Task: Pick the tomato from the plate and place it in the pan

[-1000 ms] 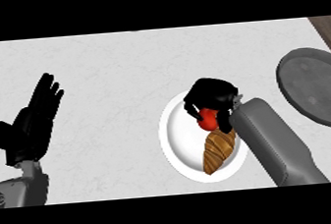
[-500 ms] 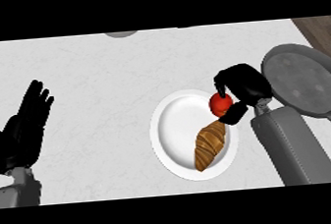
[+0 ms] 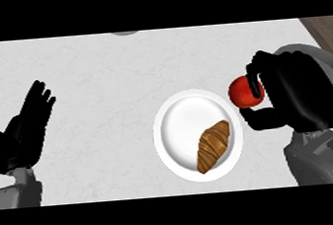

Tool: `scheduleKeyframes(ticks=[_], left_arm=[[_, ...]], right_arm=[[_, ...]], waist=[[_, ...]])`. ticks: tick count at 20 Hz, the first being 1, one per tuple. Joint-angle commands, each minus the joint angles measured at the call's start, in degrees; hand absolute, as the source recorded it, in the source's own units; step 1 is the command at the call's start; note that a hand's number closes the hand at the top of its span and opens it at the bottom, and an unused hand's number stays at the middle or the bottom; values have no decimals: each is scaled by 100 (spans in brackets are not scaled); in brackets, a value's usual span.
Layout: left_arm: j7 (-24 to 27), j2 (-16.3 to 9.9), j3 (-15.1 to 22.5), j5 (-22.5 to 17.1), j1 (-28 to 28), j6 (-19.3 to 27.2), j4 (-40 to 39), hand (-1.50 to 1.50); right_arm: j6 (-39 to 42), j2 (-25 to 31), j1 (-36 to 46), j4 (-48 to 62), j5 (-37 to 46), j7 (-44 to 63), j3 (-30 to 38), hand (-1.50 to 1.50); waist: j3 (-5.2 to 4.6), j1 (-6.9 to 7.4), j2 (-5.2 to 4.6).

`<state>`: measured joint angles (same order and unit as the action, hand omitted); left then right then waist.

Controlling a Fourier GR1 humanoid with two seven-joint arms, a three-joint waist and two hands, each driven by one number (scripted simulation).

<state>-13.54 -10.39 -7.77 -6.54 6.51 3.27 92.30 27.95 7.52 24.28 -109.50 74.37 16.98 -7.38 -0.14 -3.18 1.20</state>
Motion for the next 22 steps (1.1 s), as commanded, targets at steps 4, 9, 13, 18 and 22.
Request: scheduleKeyframes(ticks=[4, 9, 13, 18, 22], left_arm=[[-113, 227, 286, 215, 87, 157, 170, 0], [-106, 71, 118, 14, 293, -88, -45, 0], [130, 163, 123, 69, 523, -52, -380, 0], [-116, 209, 185, 112, 437, 36, -117, 0], [189, 359, 399, 234, -3, -31, 42, 0]], right_arm=[[784, 49, -373, -1573, -265, 553, 698, 150], [471, 430, 55, -984, -604, 372, 1840, 150], [32, 911, 502, -54, -1156, -187, 2769, 150], [-777, 1479, 140, 1042, -1646, -1196, 3582, 150], [-1602, 1808, 131, 2518, -1827, -2051, 3999, 150]], waist=[[15, 277, -106], [16, 297, -123], [16, 318, -141], [19, 331, -134], [22, 395, -148]])
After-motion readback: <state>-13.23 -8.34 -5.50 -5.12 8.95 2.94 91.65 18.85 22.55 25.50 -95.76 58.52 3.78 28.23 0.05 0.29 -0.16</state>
